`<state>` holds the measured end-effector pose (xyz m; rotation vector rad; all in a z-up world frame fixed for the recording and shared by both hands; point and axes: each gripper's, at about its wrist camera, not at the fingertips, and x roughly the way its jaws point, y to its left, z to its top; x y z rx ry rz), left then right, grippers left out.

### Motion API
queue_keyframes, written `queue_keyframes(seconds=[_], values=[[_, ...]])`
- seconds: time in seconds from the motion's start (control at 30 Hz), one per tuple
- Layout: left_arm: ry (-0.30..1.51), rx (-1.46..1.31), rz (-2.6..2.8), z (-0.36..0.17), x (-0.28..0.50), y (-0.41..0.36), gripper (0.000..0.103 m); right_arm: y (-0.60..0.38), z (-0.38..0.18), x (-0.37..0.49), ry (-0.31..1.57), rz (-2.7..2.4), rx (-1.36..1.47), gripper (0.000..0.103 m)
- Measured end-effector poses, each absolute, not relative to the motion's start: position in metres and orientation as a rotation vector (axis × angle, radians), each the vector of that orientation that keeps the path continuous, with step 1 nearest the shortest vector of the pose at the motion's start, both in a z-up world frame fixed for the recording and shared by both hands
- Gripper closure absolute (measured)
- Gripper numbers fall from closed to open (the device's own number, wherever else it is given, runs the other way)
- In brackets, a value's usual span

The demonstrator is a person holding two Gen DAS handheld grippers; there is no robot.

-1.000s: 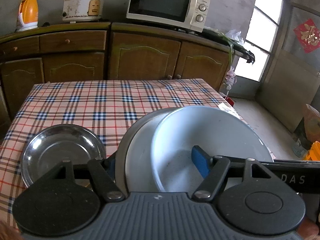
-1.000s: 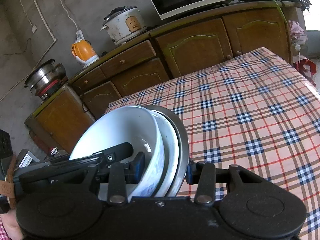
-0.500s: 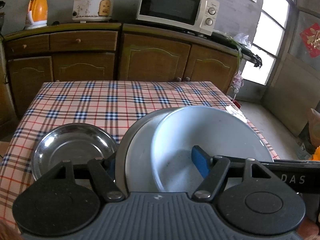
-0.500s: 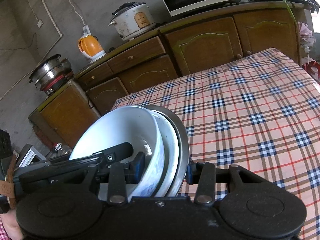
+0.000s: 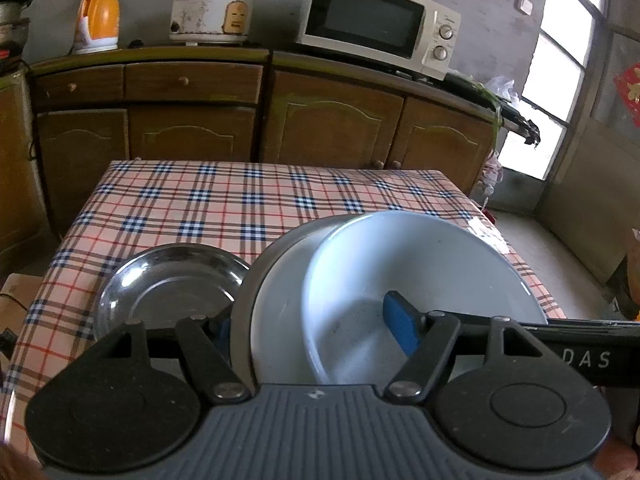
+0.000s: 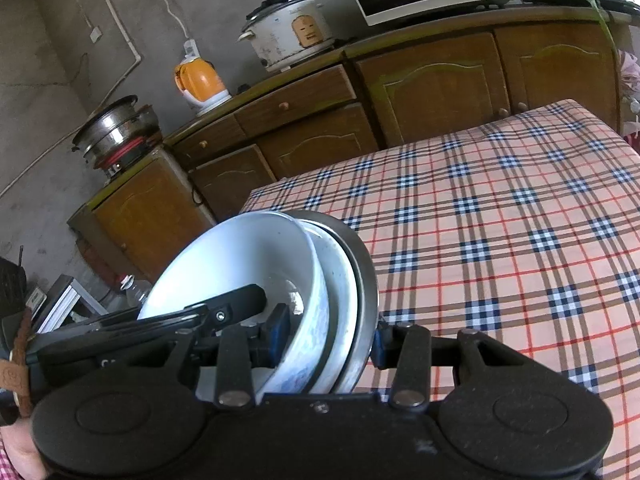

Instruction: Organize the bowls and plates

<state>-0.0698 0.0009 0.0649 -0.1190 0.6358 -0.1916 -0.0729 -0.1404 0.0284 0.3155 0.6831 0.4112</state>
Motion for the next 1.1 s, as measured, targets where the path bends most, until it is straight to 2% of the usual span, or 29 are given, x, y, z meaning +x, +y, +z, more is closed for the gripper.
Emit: queue_keyframes(seconds=[1.1], values=[[0.633, -0.160, -0.078, 0.071, -0.082, 0.056, 0.029, -0.075, 0.032, -0.061, 0.704, 0.520, 0.272, 0.053]])
